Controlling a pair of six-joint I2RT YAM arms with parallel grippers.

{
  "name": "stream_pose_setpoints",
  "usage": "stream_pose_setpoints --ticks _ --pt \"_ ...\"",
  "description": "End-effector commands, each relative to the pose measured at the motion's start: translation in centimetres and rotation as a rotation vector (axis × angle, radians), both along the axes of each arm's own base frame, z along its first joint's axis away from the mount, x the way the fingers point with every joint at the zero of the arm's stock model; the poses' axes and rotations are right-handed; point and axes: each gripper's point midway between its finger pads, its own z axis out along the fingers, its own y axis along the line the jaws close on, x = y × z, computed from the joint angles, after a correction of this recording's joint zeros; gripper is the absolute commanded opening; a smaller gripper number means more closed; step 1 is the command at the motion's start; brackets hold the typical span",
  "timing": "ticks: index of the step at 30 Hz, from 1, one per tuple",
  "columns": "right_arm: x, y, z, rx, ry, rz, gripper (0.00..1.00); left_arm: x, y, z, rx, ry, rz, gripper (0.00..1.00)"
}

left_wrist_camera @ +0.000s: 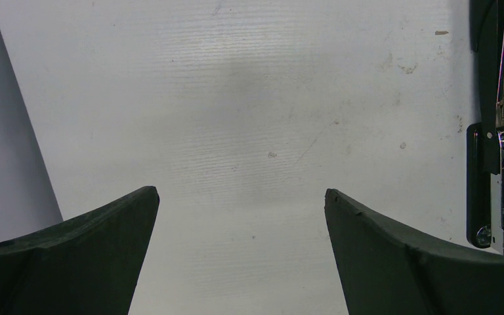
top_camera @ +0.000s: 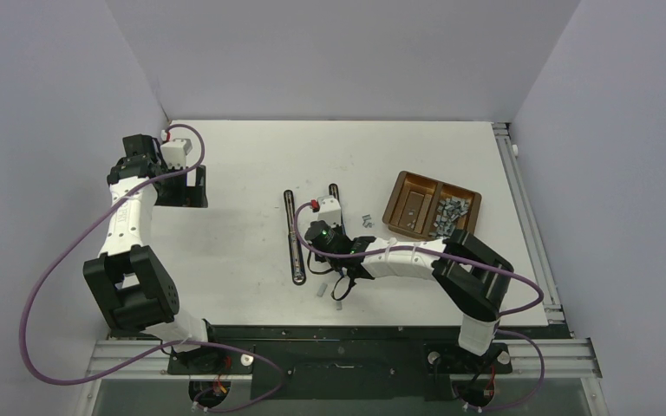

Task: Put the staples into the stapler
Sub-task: Install the staple into the stapler.

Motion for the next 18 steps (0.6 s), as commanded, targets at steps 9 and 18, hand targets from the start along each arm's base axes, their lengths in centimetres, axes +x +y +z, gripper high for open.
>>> stream_pose_setpoints --ticks 9,18 --pt "0.1 1.0 -0.6 0.021 0.003 -0.003 0.09 0.5 0.4 1.4 0.019 -0.057 -0.005 0.96" --pt "0.1 0.8 -1.1 0.011 0.007 -0.006 0.08 0.5 0.4 1.4 0.019 -0.059 -0.005 0.96"
